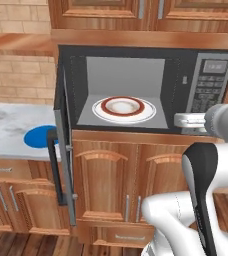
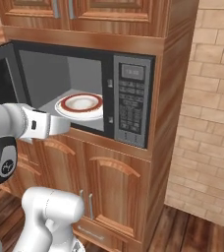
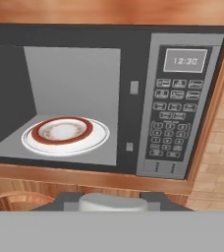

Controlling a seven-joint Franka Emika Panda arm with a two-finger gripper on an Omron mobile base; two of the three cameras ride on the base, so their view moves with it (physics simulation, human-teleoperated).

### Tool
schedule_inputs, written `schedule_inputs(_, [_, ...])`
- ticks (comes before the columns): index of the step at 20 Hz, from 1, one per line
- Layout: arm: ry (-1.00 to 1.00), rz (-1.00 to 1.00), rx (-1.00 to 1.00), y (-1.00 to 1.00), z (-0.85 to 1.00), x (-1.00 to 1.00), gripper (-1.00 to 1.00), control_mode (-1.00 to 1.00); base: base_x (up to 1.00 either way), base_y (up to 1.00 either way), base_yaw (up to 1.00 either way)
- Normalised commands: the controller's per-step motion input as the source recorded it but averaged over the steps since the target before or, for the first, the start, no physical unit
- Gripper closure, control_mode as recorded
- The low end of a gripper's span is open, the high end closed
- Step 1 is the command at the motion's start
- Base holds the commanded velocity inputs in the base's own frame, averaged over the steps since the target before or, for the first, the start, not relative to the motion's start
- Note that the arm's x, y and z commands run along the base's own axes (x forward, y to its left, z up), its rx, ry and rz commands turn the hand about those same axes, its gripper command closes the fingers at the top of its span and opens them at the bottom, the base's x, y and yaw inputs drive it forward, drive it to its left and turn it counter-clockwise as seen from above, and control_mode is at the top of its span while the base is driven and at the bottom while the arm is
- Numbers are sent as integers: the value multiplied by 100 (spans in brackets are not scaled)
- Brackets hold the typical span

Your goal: Pick the marshmallow from the counter and place it in the microwave. Then turn on the microwave.

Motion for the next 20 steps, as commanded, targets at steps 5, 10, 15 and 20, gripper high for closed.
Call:
schedule_inputs(5, [0,0,0,0,0,0,100,100,28,29,-6])
schedule_inputs(10, [0,0,0,0,0,0,100,100,26,27,-5])
schedule_inputs(15, [0,0,0,0,0,0,100,100,27,20,-4])
schedule_inputs(20, [0,0,0,0,0,0,100,100,34,10,-2])
